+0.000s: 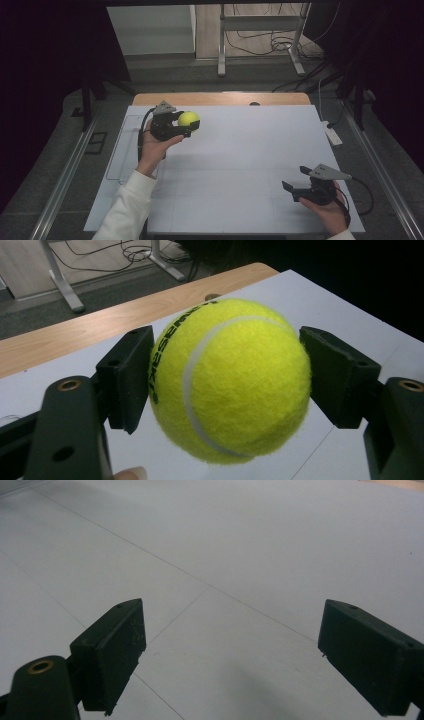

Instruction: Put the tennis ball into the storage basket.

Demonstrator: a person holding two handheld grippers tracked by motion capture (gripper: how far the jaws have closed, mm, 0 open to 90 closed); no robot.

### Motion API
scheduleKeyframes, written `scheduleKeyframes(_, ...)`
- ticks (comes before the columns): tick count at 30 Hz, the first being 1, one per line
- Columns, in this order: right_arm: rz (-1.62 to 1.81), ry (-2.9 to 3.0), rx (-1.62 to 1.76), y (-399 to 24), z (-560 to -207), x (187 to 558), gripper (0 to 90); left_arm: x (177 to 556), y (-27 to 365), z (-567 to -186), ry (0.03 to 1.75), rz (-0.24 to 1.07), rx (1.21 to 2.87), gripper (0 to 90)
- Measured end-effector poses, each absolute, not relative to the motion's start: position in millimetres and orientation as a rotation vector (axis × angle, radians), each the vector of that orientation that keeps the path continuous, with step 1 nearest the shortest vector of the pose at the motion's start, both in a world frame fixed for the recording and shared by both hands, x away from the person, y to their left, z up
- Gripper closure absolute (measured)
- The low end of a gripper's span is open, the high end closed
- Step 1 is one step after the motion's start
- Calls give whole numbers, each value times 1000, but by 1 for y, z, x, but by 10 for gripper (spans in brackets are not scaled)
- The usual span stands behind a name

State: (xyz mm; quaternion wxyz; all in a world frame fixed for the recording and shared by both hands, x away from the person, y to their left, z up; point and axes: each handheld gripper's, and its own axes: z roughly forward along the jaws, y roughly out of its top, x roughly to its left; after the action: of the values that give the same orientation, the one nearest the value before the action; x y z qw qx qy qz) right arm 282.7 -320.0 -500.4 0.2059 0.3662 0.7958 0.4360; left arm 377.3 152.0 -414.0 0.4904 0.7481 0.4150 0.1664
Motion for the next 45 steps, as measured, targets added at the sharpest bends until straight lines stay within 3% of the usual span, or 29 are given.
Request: scheduleKeyframes(45, 1214, 2217, 1020, -320, -500, 283, 122, 381, 193, -410, 1105, 439, 1720, 270)
